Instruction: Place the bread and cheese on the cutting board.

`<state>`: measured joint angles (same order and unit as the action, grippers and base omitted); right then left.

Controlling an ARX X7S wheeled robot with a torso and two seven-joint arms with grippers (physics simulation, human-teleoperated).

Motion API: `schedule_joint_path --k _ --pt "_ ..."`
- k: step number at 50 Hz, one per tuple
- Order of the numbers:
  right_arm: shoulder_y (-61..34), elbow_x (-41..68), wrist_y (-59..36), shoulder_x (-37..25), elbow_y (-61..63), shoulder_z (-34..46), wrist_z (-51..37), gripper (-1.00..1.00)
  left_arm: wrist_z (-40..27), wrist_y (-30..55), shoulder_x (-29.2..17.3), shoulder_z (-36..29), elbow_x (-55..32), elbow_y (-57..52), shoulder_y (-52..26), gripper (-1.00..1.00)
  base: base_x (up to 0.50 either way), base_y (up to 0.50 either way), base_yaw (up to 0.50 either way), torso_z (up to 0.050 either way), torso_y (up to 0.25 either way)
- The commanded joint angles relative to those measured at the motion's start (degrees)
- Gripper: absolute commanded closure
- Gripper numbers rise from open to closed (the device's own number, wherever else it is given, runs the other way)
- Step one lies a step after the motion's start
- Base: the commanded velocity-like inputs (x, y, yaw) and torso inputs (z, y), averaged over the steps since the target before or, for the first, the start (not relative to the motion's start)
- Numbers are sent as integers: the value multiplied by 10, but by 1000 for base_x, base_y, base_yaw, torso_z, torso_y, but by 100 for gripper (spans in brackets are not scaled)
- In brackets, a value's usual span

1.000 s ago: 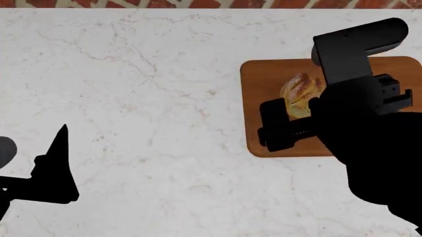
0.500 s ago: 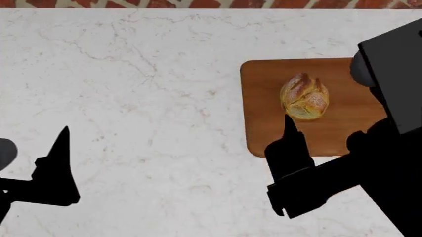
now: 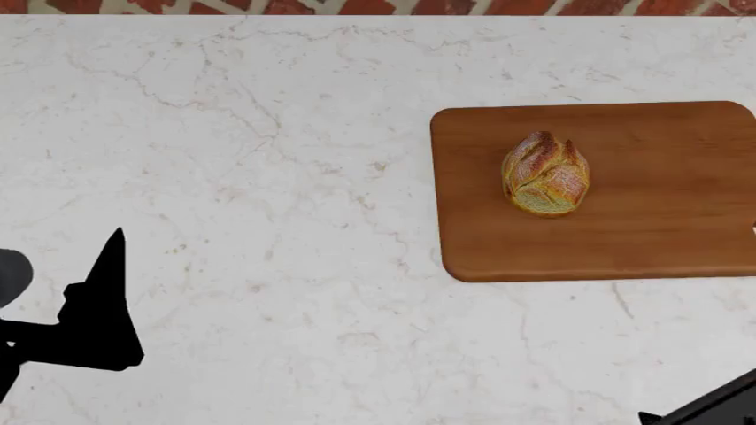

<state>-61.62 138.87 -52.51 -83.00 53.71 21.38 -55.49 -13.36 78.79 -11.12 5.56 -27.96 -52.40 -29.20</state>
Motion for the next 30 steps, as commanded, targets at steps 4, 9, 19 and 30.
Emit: schedule_joint_path --k 4,9,19,30 --pt "187 -139 104 -63 63 -7 93 -100 6 -19 -1 -11 6 22 4 -100 0 0 0 0 0" --pt "489 -19 -87 82 41 -322 -44 -100 4 -28 -2 -19 7 28 7 -100 0 0 0 0 0" --pt "504 -68 -170 95 -1 -447 -38 -100 2 -31 -5 -18 3 29 8 -100 0 0 0 0 0" --pt "466 -88 -153 58 -9 -420 -21 -100 -3 -32 -5 -24 -2 30 9 -100 0 0 0 0 0"
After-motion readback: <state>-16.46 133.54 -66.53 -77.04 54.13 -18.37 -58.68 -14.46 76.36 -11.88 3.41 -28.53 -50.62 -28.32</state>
